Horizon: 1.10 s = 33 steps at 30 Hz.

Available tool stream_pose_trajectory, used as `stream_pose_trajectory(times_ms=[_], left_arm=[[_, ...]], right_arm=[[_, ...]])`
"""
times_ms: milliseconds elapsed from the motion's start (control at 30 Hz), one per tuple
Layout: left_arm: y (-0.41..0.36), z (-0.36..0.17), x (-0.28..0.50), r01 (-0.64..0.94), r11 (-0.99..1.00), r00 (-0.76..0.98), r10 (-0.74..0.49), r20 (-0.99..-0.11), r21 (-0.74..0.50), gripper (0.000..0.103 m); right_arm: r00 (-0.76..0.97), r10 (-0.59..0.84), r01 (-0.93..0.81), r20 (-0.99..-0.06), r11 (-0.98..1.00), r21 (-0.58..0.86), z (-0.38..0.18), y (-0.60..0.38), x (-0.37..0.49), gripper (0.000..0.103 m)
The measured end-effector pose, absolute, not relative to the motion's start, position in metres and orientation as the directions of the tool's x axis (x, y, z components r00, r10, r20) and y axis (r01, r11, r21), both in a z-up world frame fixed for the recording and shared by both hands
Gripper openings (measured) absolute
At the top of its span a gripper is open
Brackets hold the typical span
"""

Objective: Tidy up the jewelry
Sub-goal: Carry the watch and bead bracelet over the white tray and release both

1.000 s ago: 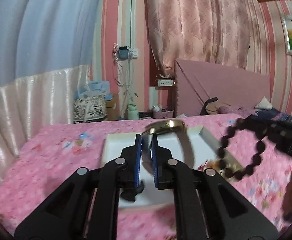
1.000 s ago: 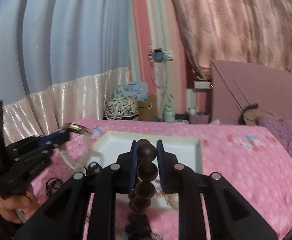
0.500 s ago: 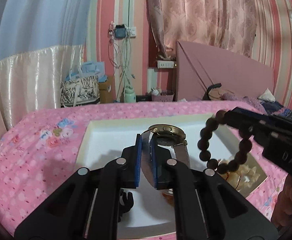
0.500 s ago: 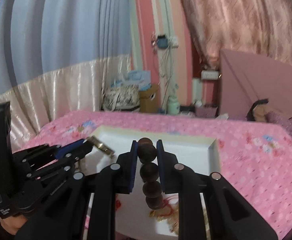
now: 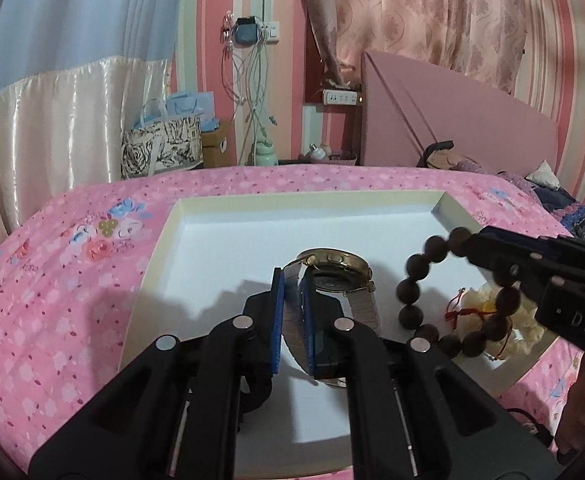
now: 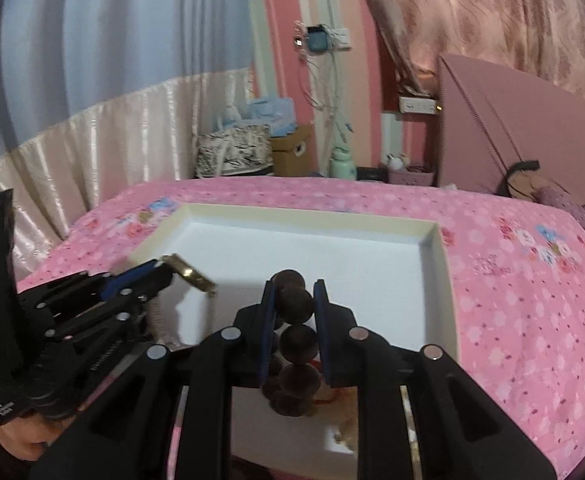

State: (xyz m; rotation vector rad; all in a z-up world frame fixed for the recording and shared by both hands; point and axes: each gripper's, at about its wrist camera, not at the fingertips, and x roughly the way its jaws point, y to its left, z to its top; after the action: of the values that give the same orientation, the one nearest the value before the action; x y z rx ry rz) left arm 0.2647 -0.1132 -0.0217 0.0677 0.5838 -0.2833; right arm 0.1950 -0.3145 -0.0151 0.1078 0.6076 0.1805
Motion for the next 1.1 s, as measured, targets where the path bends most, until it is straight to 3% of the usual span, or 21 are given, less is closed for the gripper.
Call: stream_pose_trajectory(times_ms=[700,1100], left_arm=[[-0.111,-0.034,0.272,0.244,0.969,0.780,-0.213,-0.589,-0.027,0.006],[-0.107,-0.031,0.269,0.235,0.972,0.793,-0.208,-0.572,-0.029,0.006]], right_arm=[[0.784,0.126,-0.062,-0.608,0.990,0.125,-0.034,-0.330,0.203,0.019],[0.806,0.093,-0.004,-0.584,0.988,0.152,-0.030,-0.350,0.199,0.020]])
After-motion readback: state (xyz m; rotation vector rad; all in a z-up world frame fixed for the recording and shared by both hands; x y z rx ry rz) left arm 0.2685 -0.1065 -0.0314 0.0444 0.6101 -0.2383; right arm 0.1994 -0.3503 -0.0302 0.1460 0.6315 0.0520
